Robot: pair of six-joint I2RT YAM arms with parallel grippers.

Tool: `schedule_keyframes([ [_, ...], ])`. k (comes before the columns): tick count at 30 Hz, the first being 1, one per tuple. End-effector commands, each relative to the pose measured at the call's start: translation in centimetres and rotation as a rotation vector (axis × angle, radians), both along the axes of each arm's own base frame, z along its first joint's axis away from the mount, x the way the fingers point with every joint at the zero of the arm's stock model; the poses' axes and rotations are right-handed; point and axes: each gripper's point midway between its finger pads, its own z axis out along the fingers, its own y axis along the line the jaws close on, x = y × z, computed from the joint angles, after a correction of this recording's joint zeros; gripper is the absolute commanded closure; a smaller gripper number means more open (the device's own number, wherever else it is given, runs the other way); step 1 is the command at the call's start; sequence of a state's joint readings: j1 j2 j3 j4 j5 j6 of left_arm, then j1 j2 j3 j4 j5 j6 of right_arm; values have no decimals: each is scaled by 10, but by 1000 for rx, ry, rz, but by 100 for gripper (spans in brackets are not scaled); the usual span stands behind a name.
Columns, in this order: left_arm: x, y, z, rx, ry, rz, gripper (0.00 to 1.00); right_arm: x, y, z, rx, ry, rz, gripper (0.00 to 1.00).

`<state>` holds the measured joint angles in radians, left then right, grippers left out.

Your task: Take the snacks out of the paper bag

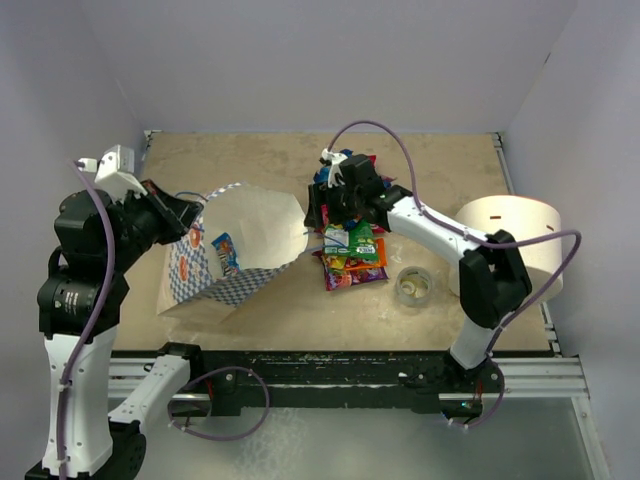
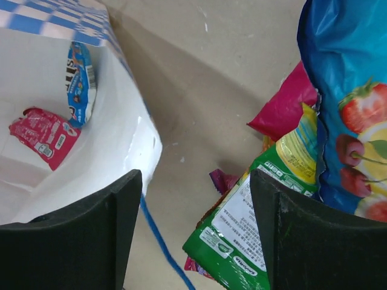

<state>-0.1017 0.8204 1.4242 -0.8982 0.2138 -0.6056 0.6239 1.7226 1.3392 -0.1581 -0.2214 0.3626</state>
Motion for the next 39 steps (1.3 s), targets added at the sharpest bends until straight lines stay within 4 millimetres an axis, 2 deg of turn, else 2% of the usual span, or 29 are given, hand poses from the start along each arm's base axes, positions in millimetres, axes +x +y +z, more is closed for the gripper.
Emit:
schedule_keyframes([
  [1, 0, 4, 21, 21, -69, 18, 100, -4, 17, 24, 72, 56, 31, 31],
  [2, 2, 6, 21, 18, -65, 29, 100, -7, 20, 21, 90, 76, 30, 36],
  [6, 10, 8, 25, 19, -66, 52, 100, -25, 38, 24, 249, 152, 53, 72],
  [7, 14, 8, 25, 23, -62, 51, 100, -31, 44, 24, 287, 176, 67, 76],
  [14, 48, 11, 49, 75, -120, 65, 100, -67, 80, 27, 401, 249, 105, 92],
  [16, 62, 11, 62, 88, -168, 66, 100, -76, 90, 28, 420, 253, 99, 100],
  [17, 69, 10, 70, 91, -199, 61, 100, -81, 96, 29, 427, 243, 99, 100],
  [20, 90, -5, 92, 87, -304, -13, 100, -103, 123, 43, 473, 186, 111, 100],
  [22, 94, -24, 93, 69, -351, -125, 100, -117, 138, 50, 500, 92, 95, 100],
  [25, 81, -47, 83, 4, -383, -264, 100, -127, 147, 56, 553, -12, 77, 100],
  [27, 64, -54, 63, -38, -342, -313, 100, -124, 146, 55, 561, -75, 41, 100],
  [29, 39, -58, 40, -52, -296, -352, 100, -118, 136, 40, 539, -118, -9, 100],
  [32, -7, -46, 18, -28, -230, -315, 100, -112, 125, 24, 504, -142, -42, 100],
  [35, -46, -32, 5, -24, -200, -245, 100, -107, 122, 11, 454, -185, -39, 96],
  [39, -76, -30, -22, -90, -122, -215, 100, -117, 125, -3, 448, -160, 5, 93],
])
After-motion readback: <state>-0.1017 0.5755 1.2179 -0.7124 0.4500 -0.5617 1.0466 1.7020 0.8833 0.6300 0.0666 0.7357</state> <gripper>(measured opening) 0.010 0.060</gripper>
